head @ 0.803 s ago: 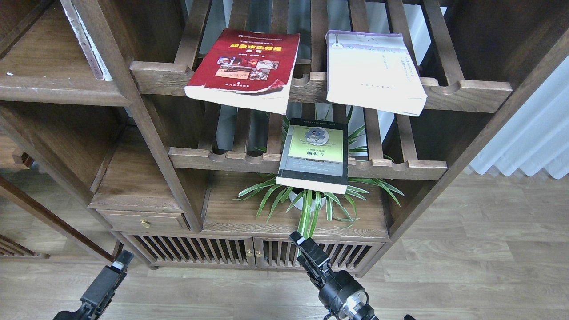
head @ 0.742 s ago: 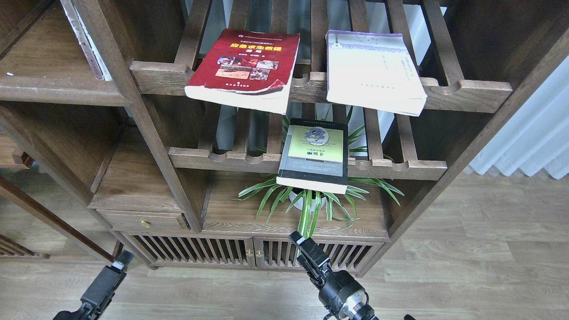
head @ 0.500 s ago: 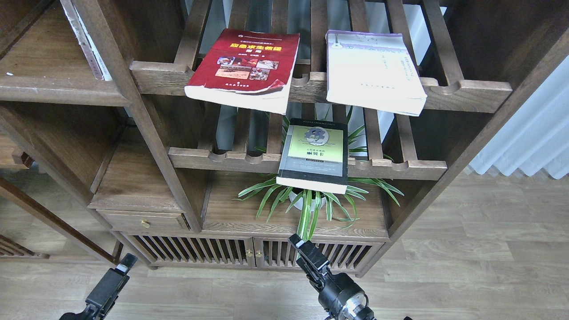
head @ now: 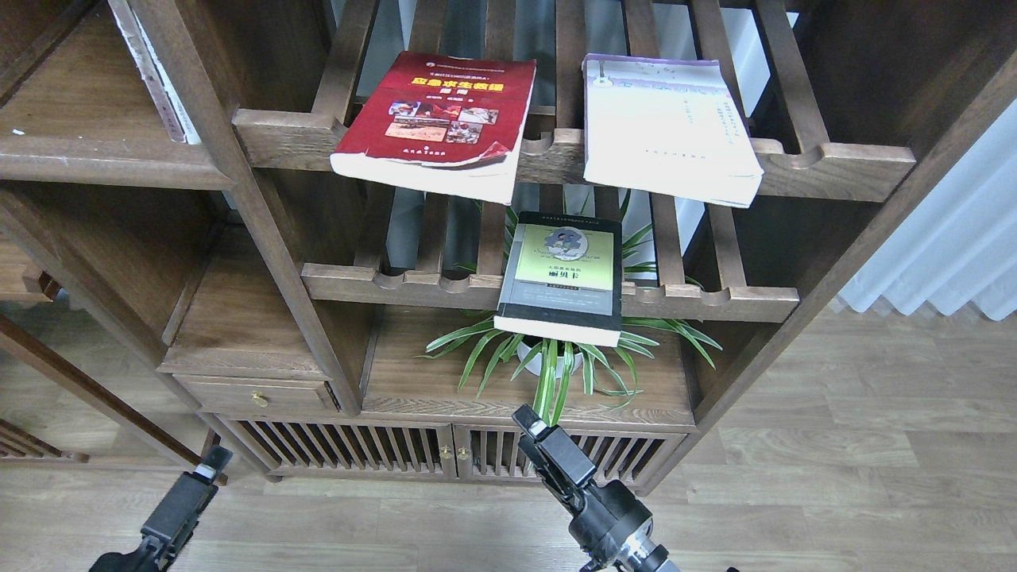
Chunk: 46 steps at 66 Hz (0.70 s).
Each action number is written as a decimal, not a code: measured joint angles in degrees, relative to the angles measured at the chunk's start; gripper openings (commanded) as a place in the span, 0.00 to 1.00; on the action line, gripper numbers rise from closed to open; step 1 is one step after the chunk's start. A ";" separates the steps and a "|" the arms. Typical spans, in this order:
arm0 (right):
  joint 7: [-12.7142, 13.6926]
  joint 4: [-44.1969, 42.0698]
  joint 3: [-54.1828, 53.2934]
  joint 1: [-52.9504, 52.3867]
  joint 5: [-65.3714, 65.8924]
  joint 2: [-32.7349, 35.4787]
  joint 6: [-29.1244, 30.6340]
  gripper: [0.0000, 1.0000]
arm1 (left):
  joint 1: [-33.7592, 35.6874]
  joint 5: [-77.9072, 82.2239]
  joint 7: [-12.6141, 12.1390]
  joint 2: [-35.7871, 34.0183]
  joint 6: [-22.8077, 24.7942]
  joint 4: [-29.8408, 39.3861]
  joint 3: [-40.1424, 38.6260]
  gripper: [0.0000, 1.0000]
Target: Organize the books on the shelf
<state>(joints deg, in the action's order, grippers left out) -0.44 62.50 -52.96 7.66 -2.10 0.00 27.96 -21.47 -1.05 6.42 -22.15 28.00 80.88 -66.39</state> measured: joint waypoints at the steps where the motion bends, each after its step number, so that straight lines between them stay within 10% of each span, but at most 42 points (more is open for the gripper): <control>1: 0.01 -0.13 -0.01 -0.04 0.00 0.00 0.00 1.00 | 0.00 0.00 0.00 0.00 0.00 -0.01 -0.14 1.00; 46: -4.53 -1.21 4.09 -3.49 -1.84 -0.01 0.05 1.00 | 0.02 0.00 0.00 -0.48 0.00 -1.06 -4.88 1.00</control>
<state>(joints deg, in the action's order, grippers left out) -4.97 61.30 -48.87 4.17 -3.93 0.00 28.01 -21.44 -1.06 6.42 -22.63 28.00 79.82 -71.27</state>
